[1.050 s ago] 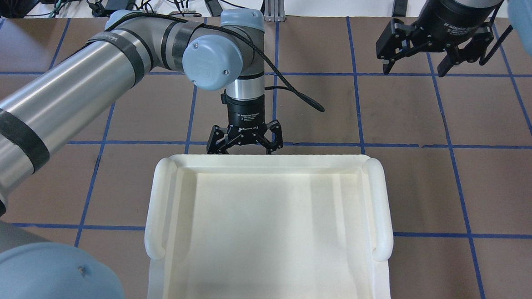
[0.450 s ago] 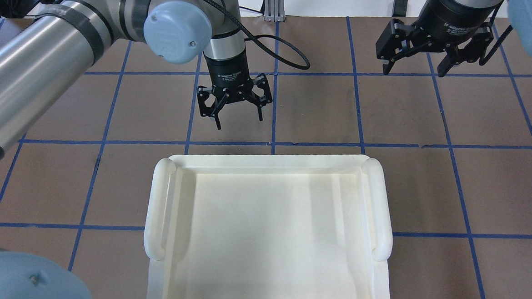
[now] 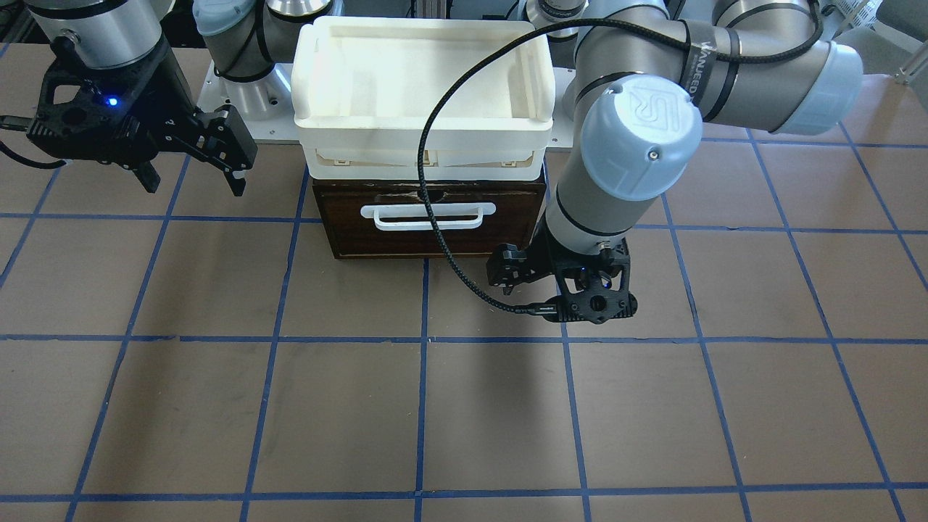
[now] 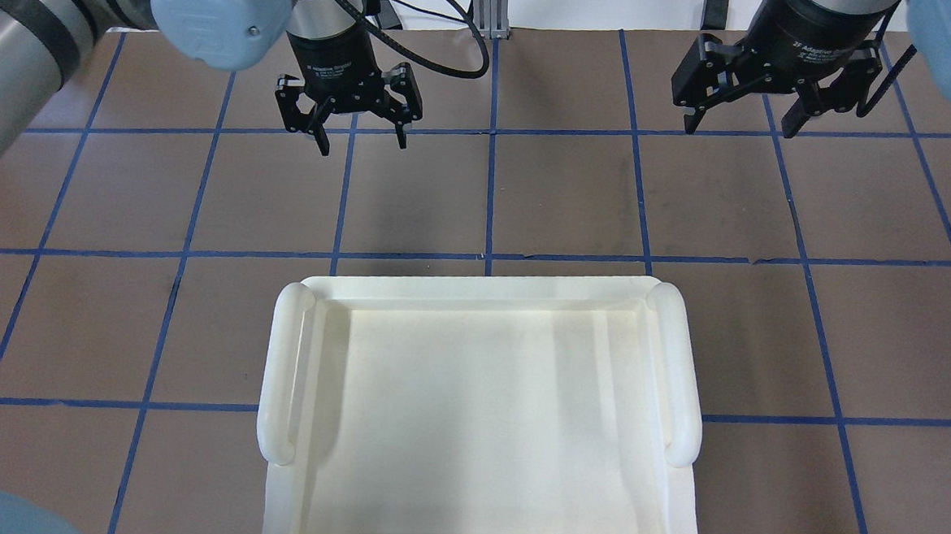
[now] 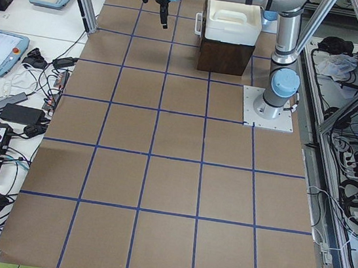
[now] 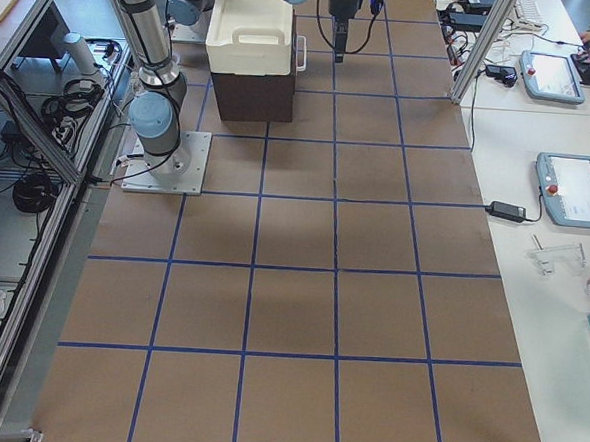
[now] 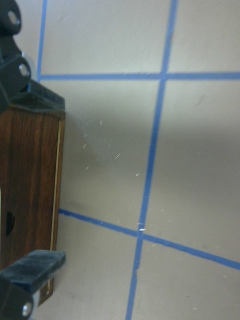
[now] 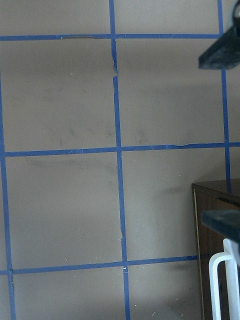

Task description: Put scissors in drawer and close it

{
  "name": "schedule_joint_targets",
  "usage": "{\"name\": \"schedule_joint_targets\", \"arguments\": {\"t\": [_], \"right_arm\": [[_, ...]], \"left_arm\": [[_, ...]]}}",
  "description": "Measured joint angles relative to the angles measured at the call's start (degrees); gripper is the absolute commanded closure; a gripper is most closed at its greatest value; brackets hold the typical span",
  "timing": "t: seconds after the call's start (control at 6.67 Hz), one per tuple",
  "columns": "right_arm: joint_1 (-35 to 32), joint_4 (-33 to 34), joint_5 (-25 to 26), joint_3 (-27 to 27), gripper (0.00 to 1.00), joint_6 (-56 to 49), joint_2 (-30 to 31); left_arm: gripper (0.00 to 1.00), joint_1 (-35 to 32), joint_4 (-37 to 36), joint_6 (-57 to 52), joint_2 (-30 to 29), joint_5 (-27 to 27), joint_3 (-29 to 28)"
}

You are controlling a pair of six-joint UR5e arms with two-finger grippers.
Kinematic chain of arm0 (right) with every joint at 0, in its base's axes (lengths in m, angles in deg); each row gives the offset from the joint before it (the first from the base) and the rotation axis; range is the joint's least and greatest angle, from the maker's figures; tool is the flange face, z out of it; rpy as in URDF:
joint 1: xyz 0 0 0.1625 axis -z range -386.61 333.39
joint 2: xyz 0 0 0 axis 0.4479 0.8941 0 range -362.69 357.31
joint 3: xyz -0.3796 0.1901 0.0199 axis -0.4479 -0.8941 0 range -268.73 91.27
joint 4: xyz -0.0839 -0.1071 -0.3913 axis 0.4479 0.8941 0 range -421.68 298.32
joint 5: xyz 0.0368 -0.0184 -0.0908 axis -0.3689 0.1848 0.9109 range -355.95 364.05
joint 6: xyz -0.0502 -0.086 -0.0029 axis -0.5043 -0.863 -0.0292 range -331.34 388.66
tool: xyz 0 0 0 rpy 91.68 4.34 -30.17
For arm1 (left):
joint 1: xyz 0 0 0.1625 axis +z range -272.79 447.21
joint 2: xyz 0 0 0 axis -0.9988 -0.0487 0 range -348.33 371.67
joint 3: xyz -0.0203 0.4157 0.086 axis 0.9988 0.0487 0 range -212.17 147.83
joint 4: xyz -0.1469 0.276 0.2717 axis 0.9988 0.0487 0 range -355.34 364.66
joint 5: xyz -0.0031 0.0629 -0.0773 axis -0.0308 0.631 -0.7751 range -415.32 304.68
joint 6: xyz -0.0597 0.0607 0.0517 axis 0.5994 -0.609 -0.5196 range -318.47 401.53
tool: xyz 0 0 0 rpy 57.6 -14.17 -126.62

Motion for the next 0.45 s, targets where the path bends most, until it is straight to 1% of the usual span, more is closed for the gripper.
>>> {"name": "schedule_joint_targets", "arguments": {"t": [0.15, 0.45], "right_arm": [[0.00, 0.00, 0.00, 0.00, 0.00, 0.02, 0.01], [0.00, 0.00, 0.00, 0.00, 0.00, 0.02, 0.01]], "left_arm": [[0.00, 1.89, 0.41, -2.88, 2.35, 0.72, -0.05], [0.00, 7.78, 2.13, -11.39, 6.44, 1.00, 0.08]]}}
